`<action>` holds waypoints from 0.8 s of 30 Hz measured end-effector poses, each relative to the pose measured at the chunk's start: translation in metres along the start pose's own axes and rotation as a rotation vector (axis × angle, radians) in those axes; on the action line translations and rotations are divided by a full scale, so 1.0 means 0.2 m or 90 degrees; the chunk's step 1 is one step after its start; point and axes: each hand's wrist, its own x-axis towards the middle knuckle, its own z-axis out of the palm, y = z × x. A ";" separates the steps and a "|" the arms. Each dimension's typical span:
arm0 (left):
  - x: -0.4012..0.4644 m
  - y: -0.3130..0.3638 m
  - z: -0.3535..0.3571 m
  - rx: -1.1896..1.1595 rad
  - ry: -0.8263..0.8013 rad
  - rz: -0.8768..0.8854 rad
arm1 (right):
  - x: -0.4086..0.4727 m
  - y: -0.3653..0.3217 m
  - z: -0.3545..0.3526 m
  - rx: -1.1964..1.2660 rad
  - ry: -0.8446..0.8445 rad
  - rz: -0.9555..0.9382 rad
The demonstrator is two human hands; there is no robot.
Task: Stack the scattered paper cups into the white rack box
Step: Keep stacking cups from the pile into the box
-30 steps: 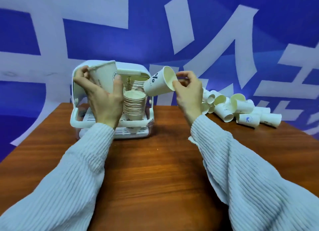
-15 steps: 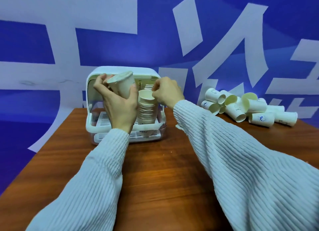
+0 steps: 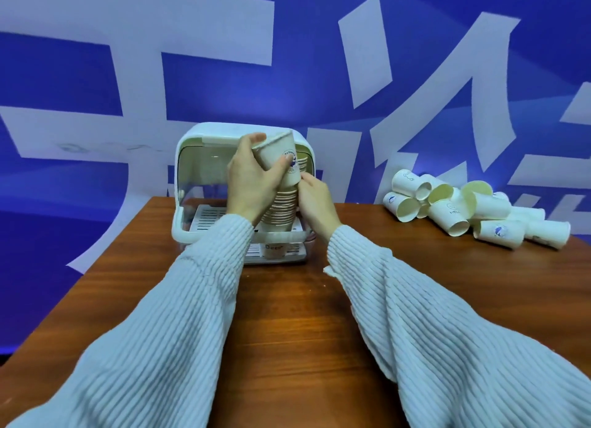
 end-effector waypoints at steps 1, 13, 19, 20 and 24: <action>0.01 0.00 -0.01 0.026 -0.015 0.014 | 0.02 0.03 0.01 0.036 -0.007 0.010; -0.11 -0.12 -0.01 0.220 -0.178 -0.026 | -0.07 0.07 -0.01 0.078 -0.028 0.040; -0.12 -0.04 0.00 0.343 -0.153 0.007 | -0.12 0.07 -0.07 0.110 -0.049 -0.017; -0.14 -0.01 0.00 0.330 -0.103 0.047 | -0.14 0.07 -0.09 0.108 -0.023 -0.033; -0.33 0.10 0.13 0.195 0.000 0.216 | -0.18 0.16 -0.25 0.064 0.064 -0.058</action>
